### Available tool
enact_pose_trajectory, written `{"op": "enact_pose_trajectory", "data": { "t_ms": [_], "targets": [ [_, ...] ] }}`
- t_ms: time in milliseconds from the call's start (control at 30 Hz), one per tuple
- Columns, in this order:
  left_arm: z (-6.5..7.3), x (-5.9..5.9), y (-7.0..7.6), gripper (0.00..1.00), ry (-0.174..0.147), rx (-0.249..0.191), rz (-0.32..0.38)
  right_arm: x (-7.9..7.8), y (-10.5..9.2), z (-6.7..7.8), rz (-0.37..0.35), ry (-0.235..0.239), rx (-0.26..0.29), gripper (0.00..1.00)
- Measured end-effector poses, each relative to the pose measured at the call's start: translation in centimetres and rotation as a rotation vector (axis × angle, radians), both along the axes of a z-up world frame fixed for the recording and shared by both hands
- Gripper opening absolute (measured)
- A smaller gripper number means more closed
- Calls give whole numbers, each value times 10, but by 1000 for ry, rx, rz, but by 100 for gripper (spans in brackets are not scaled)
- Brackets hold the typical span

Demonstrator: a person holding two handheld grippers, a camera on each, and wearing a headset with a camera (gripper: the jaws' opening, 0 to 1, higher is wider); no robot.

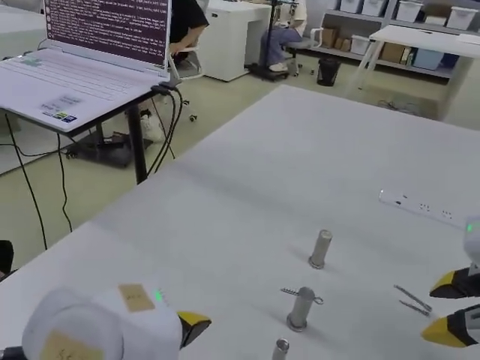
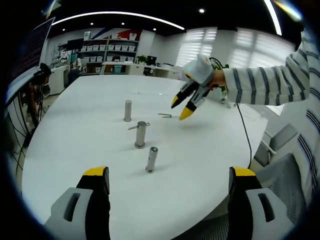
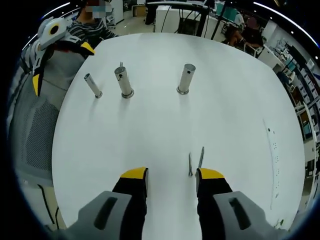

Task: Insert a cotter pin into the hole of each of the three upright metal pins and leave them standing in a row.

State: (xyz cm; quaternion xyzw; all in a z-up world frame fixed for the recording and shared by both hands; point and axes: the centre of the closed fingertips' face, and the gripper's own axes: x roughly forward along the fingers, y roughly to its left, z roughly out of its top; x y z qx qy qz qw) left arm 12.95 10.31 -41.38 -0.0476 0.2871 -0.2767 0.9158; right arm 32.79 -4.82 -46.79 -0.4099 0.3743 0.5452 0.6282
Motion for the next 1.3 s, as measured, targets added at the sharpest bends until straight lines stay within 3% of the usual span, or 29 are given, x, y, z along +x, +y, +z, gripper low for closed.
{"op": "enact_pose_trajectory", "data": {
  "t_ms": [367,533,1033,1300],
  "targets": [
    [-8,3,8,99,23,5,32,18,-2,-19,7,25,-51,24],
    [-9,6,10,99,28,3,41,29,-3,-24,-21,38,-38,16],
    [-14,7,6,99,42,-4,43,30,-4,-30,-25,63,-53,2],
    [-11,7,4,99,31,-13,40,32,-2,-30,-26,34,-89,0]
  ]
}}
